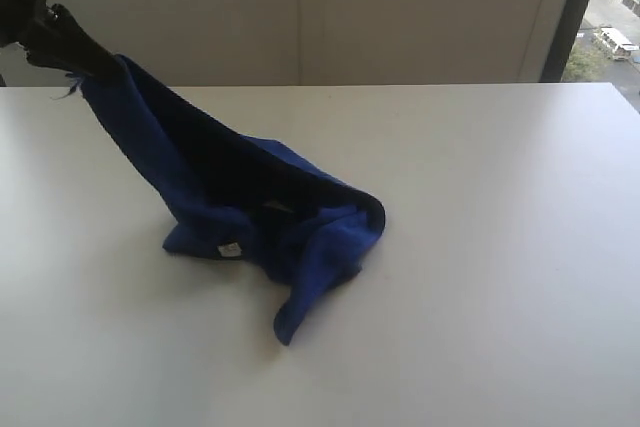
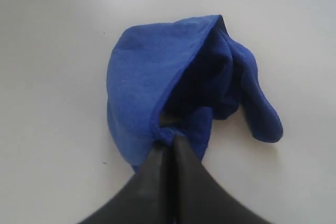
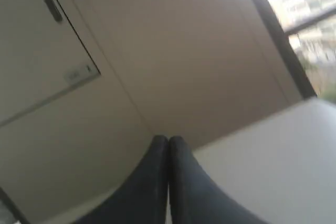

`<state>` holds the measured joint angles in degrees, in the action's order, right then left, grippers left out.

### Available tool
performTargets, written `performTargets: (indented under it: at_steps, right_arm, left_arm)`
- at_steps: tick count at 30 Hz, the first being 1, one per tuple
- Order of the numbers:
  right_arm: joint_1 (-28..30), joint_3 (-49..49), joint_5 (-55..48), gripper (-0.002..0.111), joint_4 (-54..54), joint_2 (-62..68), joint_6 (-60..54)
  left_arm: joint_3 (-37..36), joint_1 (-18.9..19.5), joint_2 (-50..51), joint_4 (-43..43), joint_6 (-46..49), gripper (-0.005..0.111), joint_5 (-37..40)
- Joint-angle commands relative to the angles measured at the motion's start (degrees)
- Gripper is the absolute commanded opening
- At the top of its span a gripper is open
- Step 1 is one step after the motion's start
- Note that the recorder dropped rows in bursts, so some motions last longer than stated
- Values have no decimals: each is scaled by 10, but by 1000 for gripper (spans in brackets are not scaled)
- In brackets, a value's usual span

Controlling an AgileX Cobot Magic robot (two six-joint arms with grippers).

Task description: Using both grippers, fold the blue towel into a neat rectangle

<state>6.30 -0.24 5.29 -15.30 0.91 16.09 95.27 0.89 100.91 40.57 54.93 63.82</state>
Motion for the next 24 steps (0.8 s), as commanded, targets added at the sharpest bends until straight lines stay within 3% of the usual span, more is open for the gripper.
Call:
performTargets:
  at_steps: [1, 5, 10, 12, 16, 24]
  right_arm:
    - [-6, 2, -126, 0, -20, 91, 71]
    - [-39, -48, -249, 0, -88, 236, 11]
    - [-65, -209, -293, 0, -266, 440, -309]
    - [-65, -304, -416, 0, -281, 539, -435]
    - [-65, -408, -529, 0, -302, 671, -463]
    - [-65, -452, -457, 0, -424, 802, -462]
  left_arm:
    - [8, 2, -23, 5, 4, 0, -20]
    - [8, 2, -34, 6, 8, 0, -53]
    - [8, 2, -35, 6, 8, 0, -60]
    - [8, 2, -35, 6, 8, 0, -60]
    - [8, 2, -35, 6, 8, 0, -59]
    - [8, 2, -35, 6, 5, 0, -54]
